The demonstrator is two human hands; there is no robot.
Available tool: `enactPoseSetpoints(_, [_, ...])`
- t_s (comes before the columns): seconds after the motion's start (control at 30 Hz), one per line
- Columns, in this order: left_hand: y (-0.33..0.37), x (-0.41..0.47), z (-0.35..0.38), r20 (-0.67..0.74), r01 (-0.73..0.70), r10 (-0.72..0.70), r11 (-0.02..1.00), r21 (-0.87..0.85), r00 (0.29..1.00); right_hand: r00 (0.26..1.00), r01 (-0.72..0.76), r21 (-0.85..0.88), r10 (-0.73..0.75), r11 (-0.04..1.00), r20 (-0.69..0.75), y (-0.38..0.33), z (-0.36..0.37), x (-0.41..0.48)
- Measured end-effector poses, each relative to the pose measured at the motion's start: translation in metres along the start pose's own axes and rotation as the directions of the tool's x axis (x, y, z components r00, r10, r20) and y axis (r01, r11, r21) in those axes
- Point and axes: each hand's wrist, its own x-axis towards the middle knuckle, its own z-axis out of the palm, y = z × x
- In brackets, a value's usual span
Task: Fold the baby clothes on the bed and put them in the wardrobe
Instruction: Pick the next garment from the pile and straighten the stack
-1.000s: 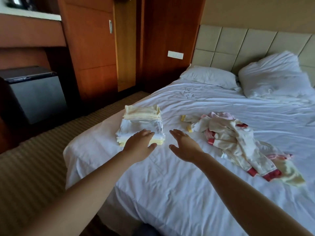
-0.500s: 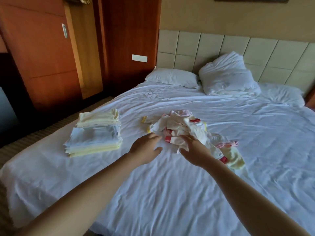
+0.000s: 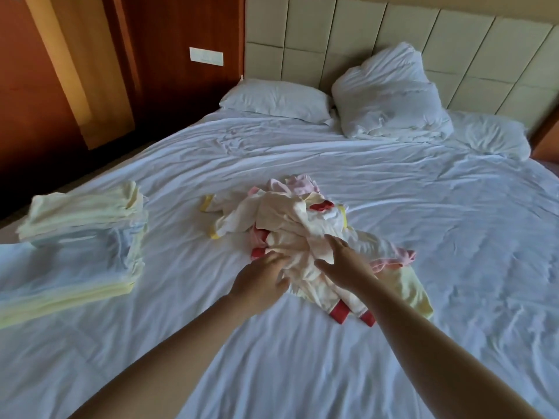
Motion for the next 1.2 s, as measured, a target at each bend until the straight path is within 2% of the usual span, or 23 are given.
enactPoseSetpoints(0.1, [-0.01,0.013,0.024,-0.019,0.002,-0.003,0.999,-0.052,1.0,0.999,-0.017,0.023,0.018,1.0,-0.028,0.008,0.014,0.023])
enactPoseSetpoints(0.2, [-0.017,0.021,0.037,-0.088,-0.032,0.025,0.997,-0.077,0.996,0.988,-0.049,-0.009,0.047,0.999,-0.148,0.012,0.024,0.039])
enactPoseSetpoints(0.3, [-0.018,0.024,0.039,-0.151,-0.043,0.03,0.995,-0.086,0.988,0.973,-0.04,0.033,0.046,0.999,-0.226,0.015,0.031,0.043])
enactPoseSetpoints(0.33, [-0.017,0.024,0.038,-0.173,-0.048,0.031,0.994,-0.095,0.984,0.964,0.012,0.038,-0.001,0.999,-0.265,0.016,0.032,0.04])
enactPoseSetpoints(0.43, [-0.008,0.028,0.034,-0.249,-0.079,0.053,0.993,-0.092,0.967,0.882,0.325,0.047,-0.285,0.944,-0.377,0.017,0.031,0.018])
enactPoseSetpoints(0.5, [0.0,0.028,0.03,-0.27,-0.081,0.069,0.996,-0.033,0.96,0.871,0.415,0.099,-0.363,0.905,-0.33,0.012,0.032,-0.006])
enactPoseSetpoints(0.63, [0.011,0.011,0.023,-0.243,-0.195,0.234,0.965,0.174,0.941,0.918,0.334,0.179,-0.276,0.926,-0.284,0.016,0.023,-0.062])
enactPoseSetpoints(0.7, [0.021,-0.013,0.022,-0.137,-0.223,0.26,0.945,0.238,0.956,0.932,0.3,0.14,-0.259,0.943,-0.254,0.021,0.014,-0.09])
enactPoseSetpoints(0.8, [0.041,-0.063,0.024,-0.084,-0.222,0.244,0.951,0.214,0.966,0.943,0.283,0.064,-0.265,0.957,-0.201,0.023,0.009,-0.134])
enactPoseSetpoints(0.93, [0.056,-0.13,0.035,-0.069,-0.26,0.27,0.958,0.123,0.96,0.953,0.303,0.109,-0.298,0.947,-0.06,0.022,0.016,-0.195])
enactPoseSetpoints(1.07, [0.068,-0.183,0.047,-0.011,-0.268,0.27,0.959,0.089,0.963,0.953,0.303,0.12,-0.304,0.945,-0.014,0.023,0.022,-0.244])
enactPoseSetpoints(1.2, [0.069,-0.217,0.051,-0.026,-0.265,0.266,0.964,0.036,0.964,0.951,0.303,0.07,-0.306,0.951,0.048,0.022,0.026,-0.266])
